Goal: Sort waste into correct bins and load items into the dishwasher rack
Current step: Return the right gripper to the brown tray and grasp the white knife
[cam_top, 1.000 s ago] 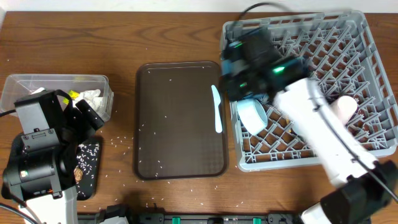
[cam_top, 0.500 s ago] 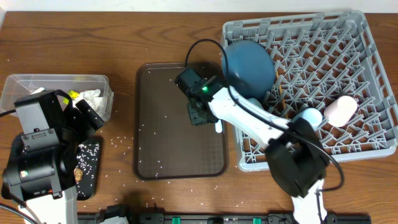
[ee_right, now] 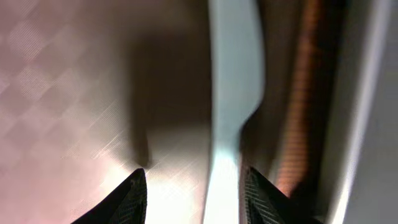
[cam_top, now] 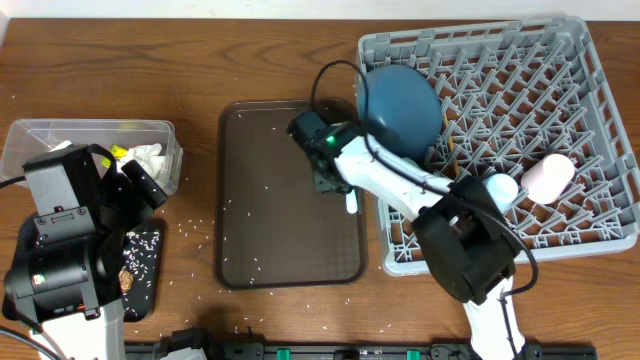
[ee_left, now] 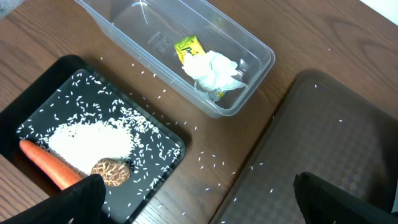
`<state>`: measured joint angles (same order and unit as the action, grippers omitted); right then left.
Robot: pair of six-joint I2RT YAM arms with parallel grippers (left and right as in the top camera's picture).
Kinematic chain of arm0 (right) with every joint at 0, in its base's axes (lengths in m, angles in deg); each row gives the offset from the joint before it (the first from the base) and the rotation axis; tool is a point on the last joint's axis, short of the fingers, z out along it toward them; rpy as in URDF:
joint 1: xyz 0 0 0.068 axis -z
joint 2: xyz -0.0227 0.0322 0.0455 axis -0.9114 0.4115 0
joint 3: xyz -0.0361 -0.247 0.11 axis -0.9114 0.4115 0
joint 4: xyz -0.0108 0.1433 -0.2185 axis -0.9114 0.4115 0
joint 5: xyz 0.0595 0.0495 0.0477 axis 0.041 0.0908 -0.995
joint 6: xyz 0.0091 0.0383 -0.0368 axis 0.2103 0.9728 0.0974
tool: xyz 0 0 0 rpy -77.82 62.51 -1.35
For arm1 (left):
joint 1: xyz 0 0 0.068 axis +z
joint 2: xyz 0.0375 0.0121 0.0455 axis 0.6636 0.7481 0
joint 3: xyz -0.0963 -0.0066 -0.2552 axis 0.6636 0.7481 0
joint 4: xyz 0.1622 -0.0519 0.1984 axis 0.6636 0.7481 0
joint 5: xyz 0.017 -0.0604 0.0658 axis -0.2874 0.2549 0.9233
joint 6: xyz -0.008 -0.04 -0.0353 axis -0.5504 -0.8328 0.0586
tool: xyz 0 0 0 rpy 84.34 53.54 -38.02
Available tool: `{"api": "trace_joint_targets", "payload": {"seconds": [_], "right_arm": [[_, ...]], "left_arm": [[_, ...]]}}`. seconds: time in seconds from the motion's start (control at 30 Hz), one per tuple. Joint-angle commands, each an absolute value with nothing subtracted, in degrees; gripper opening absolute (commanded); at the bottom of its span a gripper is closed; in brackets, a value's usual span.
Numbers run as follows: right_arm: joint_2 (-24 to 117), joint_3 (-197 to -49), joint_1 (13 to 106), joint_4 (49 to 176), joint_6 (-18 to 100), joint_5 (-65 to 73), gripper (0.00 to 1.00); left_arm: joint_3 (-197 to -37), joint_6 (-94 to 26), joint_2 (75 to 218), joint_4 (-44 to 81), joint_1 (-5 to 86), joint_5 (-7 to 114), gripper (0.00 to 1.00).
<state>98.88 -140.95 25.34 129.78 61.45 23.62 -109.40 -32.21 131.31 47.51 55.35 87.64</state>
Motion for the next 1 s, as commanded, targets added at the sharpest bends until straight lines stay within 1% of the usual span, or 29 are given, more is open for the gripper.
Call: {"api": "trace_joint_targets", "payload": {"seconds": [0.0,0.2,0.47,0.63,0.73,0.83,0.97], "right_arm": [[99.16,-141.17,26.96,129.17,63.72,24.23,0.43],[99.27,-141.14,27.39,128.98,63.66,23.77,0.43],[100.49,-140.93,26.34,128.54,64.84,23.62,0.39],[103.20,-140.93,26.83,127.86,65.40,21.39,0.40],[104.01,-140.93,26.96,126.40,62.26,17.50,0.38],[103.97,-140.95,26.61,125.85,60.77,17.33,0.37],[103.95,-140.95,25.71,124.80,58.08,16.89,0.32]], "left_arm": [[-109.92,-32.93,131.31,47.70,55.55,88.34,0.98],[-109.92,-32.93,131.31,47.70,55.55,88.34,0.98],[-109.92,-32.93,131.31,47.70,55.55,88.34,0.98],[-109.92,-32.91,131.31,47.70,55.55,88.34,0.98],[-109.92,-32.93,131.31,47.70,55.55,88.34,0.98],[-109.92,-32.93,131.31,47.70,55.55,88.34,0.98],[-109.92,-32.93,131.31,47.70,55.55,88.34,0.98]]}}
